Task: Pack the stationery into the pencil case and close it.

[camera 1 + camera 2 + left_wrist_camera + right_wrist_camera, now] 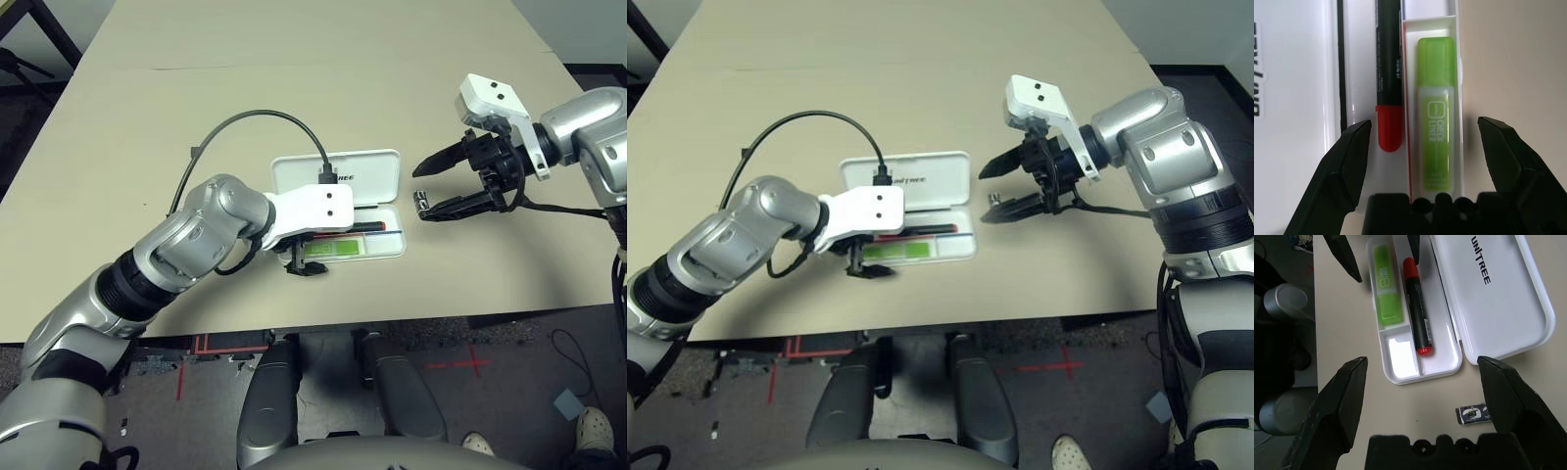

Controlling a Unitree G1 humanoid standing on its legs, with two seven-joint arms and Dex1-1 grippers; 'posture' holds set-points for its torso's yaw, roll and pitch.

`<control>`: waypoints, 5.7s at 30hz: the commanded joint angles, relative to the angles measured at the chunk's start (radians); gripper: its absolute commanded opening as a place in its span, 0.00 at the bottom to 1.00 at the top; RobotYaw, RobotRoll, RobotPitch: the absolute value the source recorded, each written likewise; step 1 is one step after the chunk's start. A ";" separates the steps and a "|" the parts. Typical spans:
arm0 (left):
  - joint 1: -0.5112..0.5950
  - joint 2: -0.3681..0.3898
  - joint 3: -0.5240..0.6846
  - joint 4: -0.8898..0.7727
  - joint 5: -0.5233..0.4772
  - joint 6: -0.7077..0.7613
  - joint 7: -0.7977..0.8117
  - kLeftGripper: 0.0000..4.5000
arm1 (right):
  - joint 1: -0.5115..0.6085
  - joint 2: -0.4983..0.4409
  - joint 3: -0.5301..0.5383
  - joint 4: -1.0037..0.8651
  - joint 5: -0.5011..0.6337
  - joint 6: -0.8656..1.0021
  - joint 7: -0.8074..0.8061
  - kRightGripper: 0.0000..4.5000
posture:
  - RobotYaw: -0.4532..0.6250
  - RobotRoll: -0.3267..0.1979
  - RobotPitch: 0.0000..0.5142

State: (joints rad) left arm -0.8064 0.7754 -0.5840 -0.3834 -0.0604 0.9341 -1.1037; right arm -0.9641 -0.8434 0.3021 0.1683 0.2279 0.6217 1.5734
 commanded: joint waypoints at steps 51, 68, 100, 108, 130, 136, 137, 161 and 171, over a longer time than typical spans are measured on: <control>0.221 0.339 0.474 -0.173 -0.298 -0.213 -0.097 0.99 | 0.304 0.452 -0.327 -0.522 -0.034 0.988 -1.238 1.00 | 0.44 0.62 0.47; 0.200 0.331 0.458 -0.182 -0.297 -0.203 -0.083 0.99 | 0.376 0.543 -0.315 -0.464 -0.046 0.898 -1.344 1.00 | 0.46 0.62 0.46; 0.199 0.346 0.447 -0.202 -0.297 -0.185 -0.079 1.00 | 0.378 0.403 -0.223 -0.421 0.030 0.816 -1.216 0.07 | 0.48 0.62 0.46; 0.201 0.348 0.447 -0.209 -0.300 -0.177 -0.080 1.00 | 0.301 0.149 -0.119 -0.396 0.107 0.688 -0.958 0.07 | 0.48 0.62 0.46; 0.183 0.350 0.430 -0.194 -0.290 -0.177 -0.085 1.00 | 0.137 -0.144 0.092 -0.214 0.010 0.004 -0.139 0.07 | 0.47 0.62 0.45; 0.190 0.353 0.432 -0.198 -0.288 -0.175 -0.082 1.00 | 0.118 -0.075 0.116 -0.199 -0.040 -0.047 -0.109 0.07 | 0.48 0.62 0.45; 0.190 0.354 0.431 -0.198 -0.288 -0.175 -0.082 1.00 | 0.116 -0.066 0.119 -0.199 -0.046 -0.051 -0.104 0.07 | 0.48 0.62 0.45; 0.203 0.351 0.437 -0.212 -0.284 -0.165 -0.064 1.00 | 0.138 0.089 0.182 -0.128 -0.205 -0.186 -0.104 0.07 | 0.51 0.62 0.43; 0.201 0.357 0.437 -0.218 -0.285 -0.155 -0.062 1.00 | 0.134 0.146 0.196 -0.119 -0.249 -0.197 -0.110 0.07 | 0.51 0.62 0.43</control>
State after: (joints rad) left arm -0.6139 1.1161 -0.1387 -0.5771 -0.3467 0.7718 -1.1658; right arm -0.8313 -0.6987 0.4802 0.0436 -0.0060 0.4384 1.4648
